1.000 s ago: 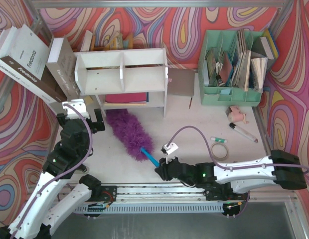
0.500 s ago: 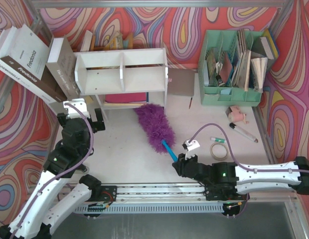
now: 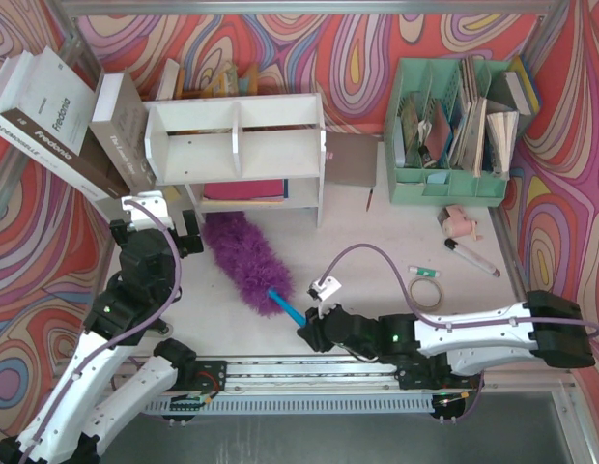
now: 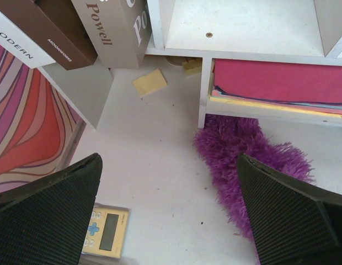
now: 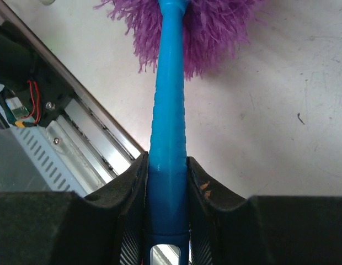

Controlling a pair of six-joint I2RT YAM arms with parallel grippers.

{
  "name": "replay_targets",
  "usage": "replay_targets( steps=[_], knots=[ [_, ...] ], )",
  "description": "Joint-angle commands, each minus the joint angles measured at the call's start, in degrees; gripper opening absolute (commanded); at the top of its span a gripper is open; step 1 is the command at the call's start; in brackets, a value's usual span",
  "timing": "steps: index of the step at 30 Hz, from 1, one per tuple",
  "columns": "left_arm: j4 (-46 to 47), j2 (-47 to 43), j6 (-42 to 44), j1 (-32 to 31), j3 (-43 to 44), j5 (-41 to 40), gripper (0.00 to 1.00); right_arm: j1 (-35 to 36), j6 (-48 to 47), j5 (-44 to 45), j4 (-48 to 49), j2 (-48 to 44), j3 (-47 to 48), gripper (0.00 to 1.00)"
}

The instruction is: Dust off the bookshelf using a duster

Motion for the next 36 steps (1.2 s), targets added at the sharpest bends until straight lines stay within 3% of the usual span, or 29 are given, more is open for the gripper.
replay_targets(
  steps=[1, 5, 9, 20, 28, 36],
  knots=[
    [-0.64, -0.46, -0.42, 0.33, 0.25, -1.08, 0.98, 0.30, -1.29, 2.59, 4.13, -5.66, -1.60, 0.00],
    [-0.50, -0.31, -0.32, 0.33, 0.24, -0.84, 0.99, 0.33, 3.41, 10.18, -4.66, -13.99, -4.49, 0.00],
    [-0.73, 0.02, -0.55, 0.30, 0.42, -0.61, 0.99, 0.31, 5.33, 11.69, -10.99, -17.40, -4.77, 0.00],
    [-3.67, 1.84, -5.46, 0.27, 2.79, -3.39, 0.98, 0.27, -5.62, 0.75, -12.33, -17.68, -0.42, 0.00],
    [-3.82, 0.32, -6.34, 0.28, 2.70, -7.83, 0.98, 0.24, -9.22, -3.68, -27.77, -25.07, 6.86, 0.00],
    [-2.80, -1.64, -6.17, 0.38, 2.01, -9.56, 0.99, 0.24, -11.31, -8.83, -36.09, -32.19, 10.17, 0.00]
  ],
)
